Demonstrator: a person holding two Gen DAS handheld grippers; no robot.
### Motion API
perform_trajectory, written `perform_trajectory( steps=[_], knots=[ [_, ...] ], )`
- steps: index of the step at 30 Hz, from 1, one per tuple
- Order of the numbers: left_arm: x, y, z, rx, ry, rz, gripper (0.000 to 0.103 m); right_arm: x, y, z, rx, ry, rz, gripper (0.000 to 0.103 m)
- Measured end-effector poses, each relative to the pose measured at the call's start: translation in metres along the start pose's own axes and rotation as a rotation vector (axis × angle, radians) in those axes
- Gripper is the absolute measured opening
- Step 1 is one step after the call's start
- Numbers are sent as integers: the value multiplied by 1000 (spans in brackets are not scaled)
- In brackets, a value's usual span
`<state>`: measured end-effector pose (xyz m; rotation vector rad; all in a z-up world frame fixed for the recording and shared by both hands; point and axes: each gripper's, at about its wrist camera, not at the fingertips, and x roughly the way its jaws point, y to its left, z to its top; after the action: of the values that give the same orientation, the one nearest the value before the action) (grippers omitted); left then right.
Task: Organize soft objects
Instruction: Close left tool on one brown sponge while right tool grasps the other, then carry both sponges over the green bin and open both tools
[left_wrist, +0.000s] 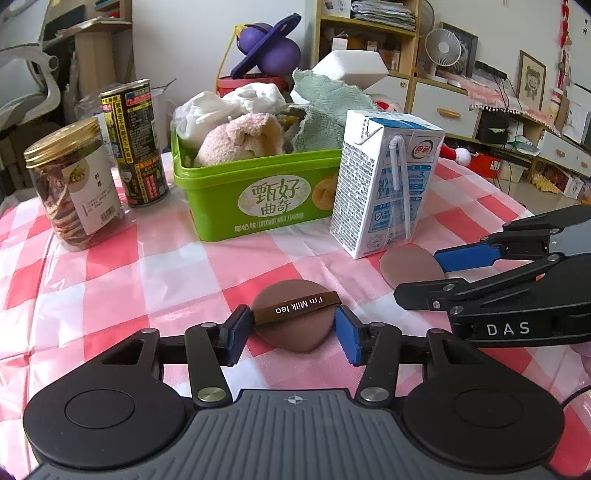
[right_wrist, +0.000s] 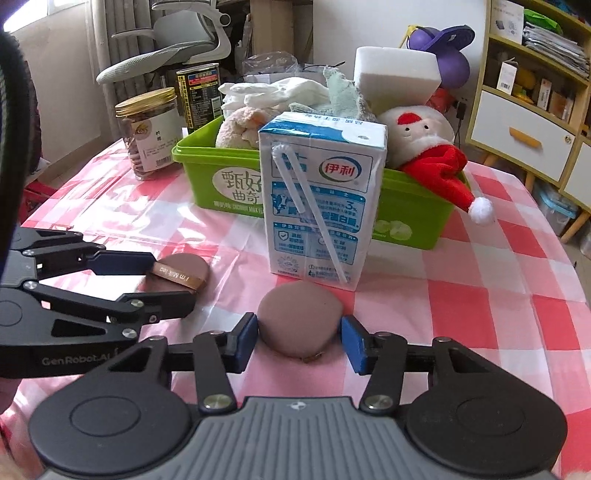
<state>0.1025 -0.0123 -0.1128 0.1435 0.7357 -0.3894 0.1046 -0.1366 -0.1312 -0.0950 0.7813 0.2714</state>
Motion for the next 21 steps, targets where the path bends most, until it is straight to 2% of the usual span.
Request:
perform_trajectory(
  steps=[6, 13, 21],
  knots=[
    [-8, 5, 5, -32, -5, -11, 43, -7, -3, 4, 34, 1, 37, 32],
    [-16, 15, 10, -79, -12, 4, 43, -20, -10, 11, 108, -23, 87, 32],
    [-34, 22, 19, -126, -58, 6, 43, -38, -9, 18, 123, -65, 126, 32]
  ],
)
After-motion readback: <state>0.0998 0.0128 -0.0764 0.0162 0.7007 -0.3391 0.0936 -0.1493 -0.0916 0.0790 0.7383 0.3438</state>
